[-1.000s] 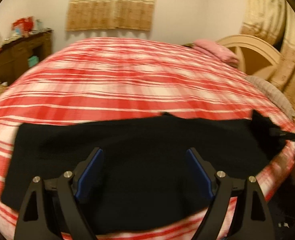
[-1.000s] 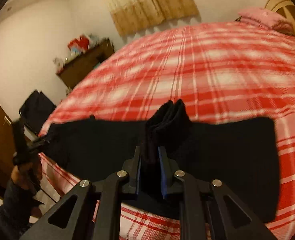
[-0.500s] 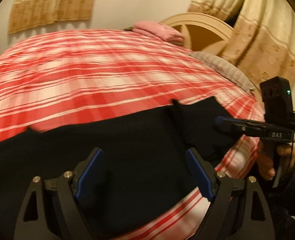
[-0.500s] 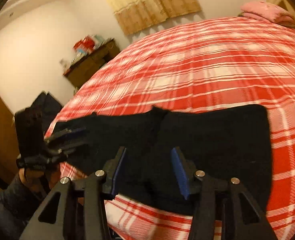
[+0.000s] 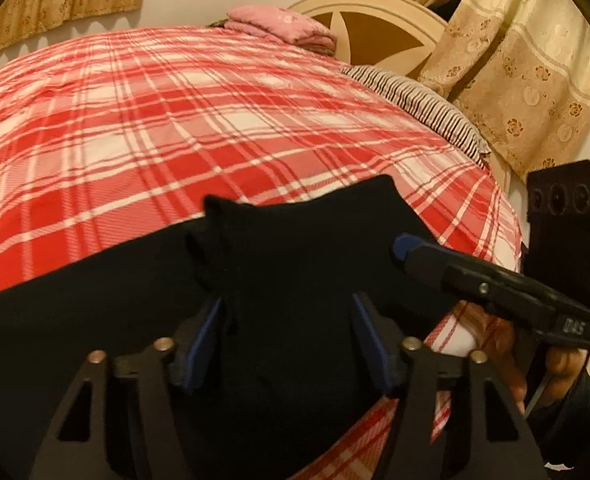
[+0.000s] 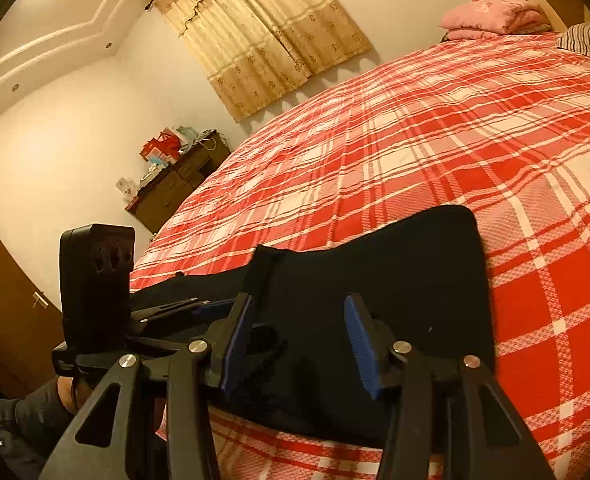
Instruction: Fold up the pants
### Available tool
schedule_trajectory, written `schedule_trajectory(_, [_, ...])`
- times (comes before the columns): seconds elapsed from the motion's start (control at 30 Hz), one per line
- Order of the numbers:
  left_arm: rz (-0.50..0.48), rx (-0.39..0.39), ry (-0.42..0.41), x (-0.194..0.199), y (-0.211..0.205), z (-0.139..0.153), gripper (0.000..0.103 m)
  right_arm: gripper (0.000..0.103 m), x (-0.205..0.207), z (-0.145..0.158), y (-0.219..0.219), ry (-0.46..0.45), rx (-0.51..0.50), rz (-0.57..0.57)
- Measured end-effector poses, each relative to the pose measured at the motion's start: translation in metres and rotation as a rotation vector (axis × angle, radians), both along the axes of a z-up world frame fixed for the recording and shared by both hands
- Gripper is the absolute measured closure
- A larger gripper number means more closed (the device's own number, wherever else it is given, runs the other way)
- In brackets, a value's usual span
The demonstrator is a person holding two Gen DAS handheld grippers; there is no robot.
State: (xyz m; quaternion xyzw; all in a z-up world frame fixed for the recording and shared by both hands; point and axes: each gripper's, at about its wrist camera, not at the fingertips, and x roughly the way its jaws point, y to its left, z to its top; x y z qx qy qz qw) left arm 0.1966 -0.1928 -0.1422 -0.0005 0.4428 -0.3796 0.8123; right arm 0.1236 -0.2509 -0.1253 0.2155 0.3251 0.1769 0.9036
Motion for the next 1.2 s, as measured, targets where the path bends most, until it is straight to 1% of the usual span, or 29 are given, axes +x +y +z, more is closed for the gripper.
schedule_trajectory(0.03, [0.008,0.003,0.000,0.001,-0.001,-0.002,0.043,0.053,0.000,0.000,-0.001,-0.001,0.007,-0.004])
schedule_trajectory(0.07, [0.012,0.001,0.000,0.001,-0.001,-0.002,0.048,0.053,0.000,0.000,-0.003,-0.005,0.012,-0.009])
schedule_trajectory(0.1, [0.016,0.000,-0.001,0.002,0.000,-0.002,0.057,0.053,-0.001,0.000,-0.005,-0.014,0.015,-0.020])
schedule_trajectory(0.13, [0.017,-0.004,0.002,0.003,0.002,-0.001,0.064,0.053,-0.001,0.001,-0.006,-0.019,0.015,-0.028])
schedule_trajectory(0.17, [0.015,-0.011,0.013,0.003,0.005,0.000,0.076,0.052,-0.001,0.001,-0.008,-0.023,0.017,-0.037])
schedule_trajectory(0.2, [0.015,-0.015,0.018,0.004,0.006,0.000,0.084,0.052,-0.001,0.001,-0.010,-0.029,0.022,-0.054])
schedule_trajectory(0.27, [0.023,-0.028,0.023,0.005,0.009,0.002,0.085,0.050,-0.002,0.001,-0.011,-0.031,0.023,-0.063])
schedule_trajectory(0.37, [0.023,-0.027,0.000,0.000,0.009,0.007,0.090,0.048,-0.002,0.000,-0.013,-0.035,0.022,-0.084])
schedule_trajectory(0.47, [0.015,-0.031,-0.019,-0.004,0.007,0.015,0.092,0.048,-0.003,0.001,-0.015,-0.047,0.020,-0.090])
schedule_trajectory(0.53, [0.020,-0.039,-0.042,-0.005,0.011,0.022,0.092,0.048,-0.005,0.004,-0.015,-0.066,0.016,-0.095])
schedule_trajectory(0.67, [0.037,-0.064,-0.054,-0.005,0.022,0.035,0.092,0.048,-0.010,0.010,-0.016,-0.103,0.017,-0.104])
schedule_trajectory(0.8, [0.074,-0.075,-0.053,-0.004,0.040,0.042,0.092,0.047,-0.012,0.012,-0.016,-0.116,0.008,-0.107])
schedule_trajectory(0.97, [0.117,-0.068,-0.043,-0.002,0.061,0.039,0.092,0.047,-0.013,0.012,-0.010,-0.121,-0.013,-0.092])
schedule_trajectory(1.2, [0.168,-0.052,0.005,0.000,0.082,0.021,0.092,0.047,-0.015,0.014,-0.002,-0.137,-0.034,-0.058])
